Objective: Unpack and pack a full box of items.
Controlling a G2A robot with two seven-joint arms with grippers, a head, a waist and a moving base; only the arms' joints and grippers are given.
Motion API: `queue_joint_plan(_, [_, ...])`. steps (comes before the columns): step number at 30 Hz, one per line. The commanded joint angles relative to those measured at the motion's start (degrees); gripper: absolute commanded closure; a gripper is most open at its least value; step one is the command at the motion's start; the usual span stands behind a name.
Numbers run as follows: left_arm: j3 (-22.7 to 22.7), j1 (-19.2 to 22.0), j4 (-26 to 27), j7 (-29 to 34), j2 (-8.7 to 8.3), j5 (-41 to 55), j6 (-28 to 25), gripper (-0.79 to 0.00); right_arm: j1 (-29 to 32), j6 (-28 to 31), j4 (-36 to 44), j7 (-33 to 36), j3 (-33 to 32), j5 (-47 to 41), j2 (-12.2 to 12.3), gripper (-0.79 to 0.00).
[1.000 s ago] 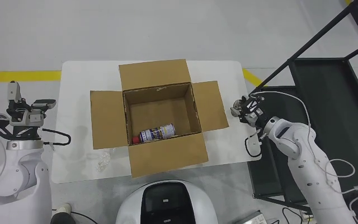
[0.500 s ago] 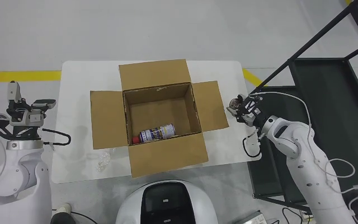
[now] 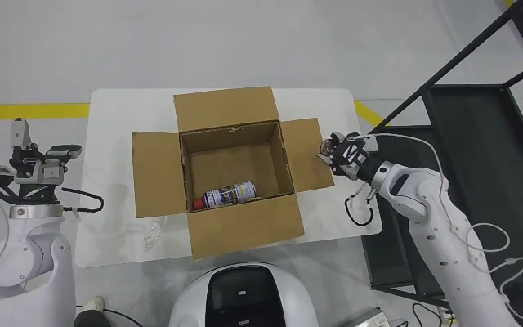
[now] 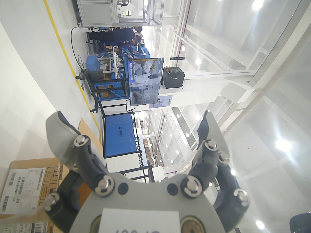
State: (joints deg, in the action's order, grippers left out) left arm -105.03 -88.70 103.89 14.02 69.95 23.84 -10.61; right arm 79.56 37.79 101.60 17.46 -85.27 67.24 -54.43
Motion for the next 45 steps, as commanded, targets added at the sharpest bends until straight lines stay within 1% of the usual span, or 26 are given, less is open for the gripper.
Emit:
queue_joint_plan(1, [0.00, 0.00, 0.00, 0.00, 0.00, 0.00, 0.00, -0.785, -3.09, 0.02, -0.83, 0.72, 2.45, -0.36, -0.29, 0.000])
queue_joint_plan(5, [0.00, 0.00, 0.00, 0.00, 0.00, 0.00, 0.00, -0.785, -7.86, -0.36, -3.38, 0.89, 7.03, -0.54, -1.01, 0.000])
queue_joint_plan(8, [0.00, 0.00, 0.00, 0.00, 0.00, 0.00, 0.00, -0.785, -9.57, -0.57, -5.10, -0.13, 8.67, -1.46, -1.38, 0.000])
queue_joint_plan(24, [0.00, 0.00, 0.00, 0.00, 0.00, 0.00, 0.00, -0.785, -9.65, -0.61, -5.45, -0.49, 8.74, -1.68, -1.42, 0.000])
queue_joint_plan(27, [0.00, 0.00, 0.00, 0.00, 0.00, 0.00, 0.00, -0.785, -10.18, -0.75, -4.87, -0.81, 9.86, -1.50, -1.62, 0.000])
queue_joint_plan(31, [0.00, 0.00, 0.00, 0.00, 0.00, 0.00, 0.00, -0.785, -15.01, 1.84, -5.80, 0.04, 14.26, -1.13, -2.35, 0.000])
queue_joint_plan(35, [0.00, 0.00, 0.00, 0.00, 0.00, 0.00, 0.00, -0.785, -21.29, 4.23, -8.93, 0.27, 19.73, -1.52, -3.55, 0.000])
queue_joint_plan(39, [0.00, 0.00, 0.00, 0.00, 0.00, 0.00, 0.00, -0.785, -26.28, 5.19, -12.69, 0.08, 24.12, -2.01, -4.79, 0.000])
queue_joint_plan(42, [0.00, 0.00, 0.00, 0.00, 0.00, 0.00, 0.00, -0.785, -28.36, 5.29, -14.84, -0.42, 26.23, -2.21, -5.48, 0.000])
queue_joint_plan(45, [0.00, 0.00, 0.00, 0.00, 0.00, 0.00, 0.00, -0.785, -28.72, 5.26, -15.38, -0.77, 26.51, -2.13, -5.60, 0.000])
